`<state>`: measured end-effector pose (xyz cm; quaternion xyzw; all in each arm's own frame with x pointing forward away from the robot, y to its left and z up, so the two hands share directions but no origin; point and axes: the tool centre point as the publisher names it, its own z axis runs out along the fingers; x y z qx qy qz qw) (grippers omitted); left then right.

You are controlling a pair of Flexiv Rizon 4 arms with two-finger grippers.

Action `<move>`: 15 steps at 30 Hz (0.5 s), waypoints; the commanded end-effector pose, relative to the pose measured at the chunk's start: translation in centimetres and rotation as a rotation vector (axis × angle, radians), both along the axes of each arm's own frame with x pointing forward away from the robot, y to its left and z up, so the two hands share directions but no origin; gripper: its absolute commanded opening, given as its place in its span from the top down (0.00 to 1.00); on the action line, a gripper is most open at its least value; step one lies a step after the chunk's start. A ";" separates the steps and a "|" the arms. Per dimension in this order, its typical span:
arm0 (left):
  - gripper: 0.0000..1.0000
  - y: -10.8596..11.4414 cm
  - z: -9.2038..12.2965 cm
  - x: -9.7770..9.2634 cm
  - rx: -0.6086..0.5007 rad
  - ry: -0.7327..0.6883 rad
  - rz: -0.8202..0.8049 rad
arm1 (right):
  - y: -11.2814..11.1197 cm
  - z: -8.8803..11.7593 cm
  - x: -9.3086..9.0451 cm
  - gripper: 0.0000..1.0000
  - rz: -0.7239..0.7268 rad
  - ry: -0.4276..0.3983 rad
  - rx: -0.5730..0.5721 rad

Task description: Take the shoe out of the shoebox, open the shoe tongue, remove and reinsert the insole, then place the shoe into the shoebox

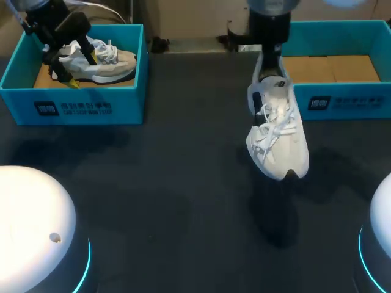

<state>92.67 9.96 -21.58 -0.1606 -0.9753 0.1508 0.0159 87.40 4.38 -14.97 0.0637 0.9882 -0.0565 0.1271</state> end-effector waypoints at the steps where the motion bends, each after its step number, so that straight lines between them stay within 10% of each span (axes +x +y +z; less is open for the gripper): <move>1: 0.00 0.0 0.0 -0.1 0.002 -0.001 0.000 | -1.0 0.1 -0.5 1.00 0.008 -0.009 0.022; 15: 0.00 0.0 0.0 -0.1 0.002 -0.001 0.000 | -10.1 3.2 10.0 1.00 0.003 0.012 0.030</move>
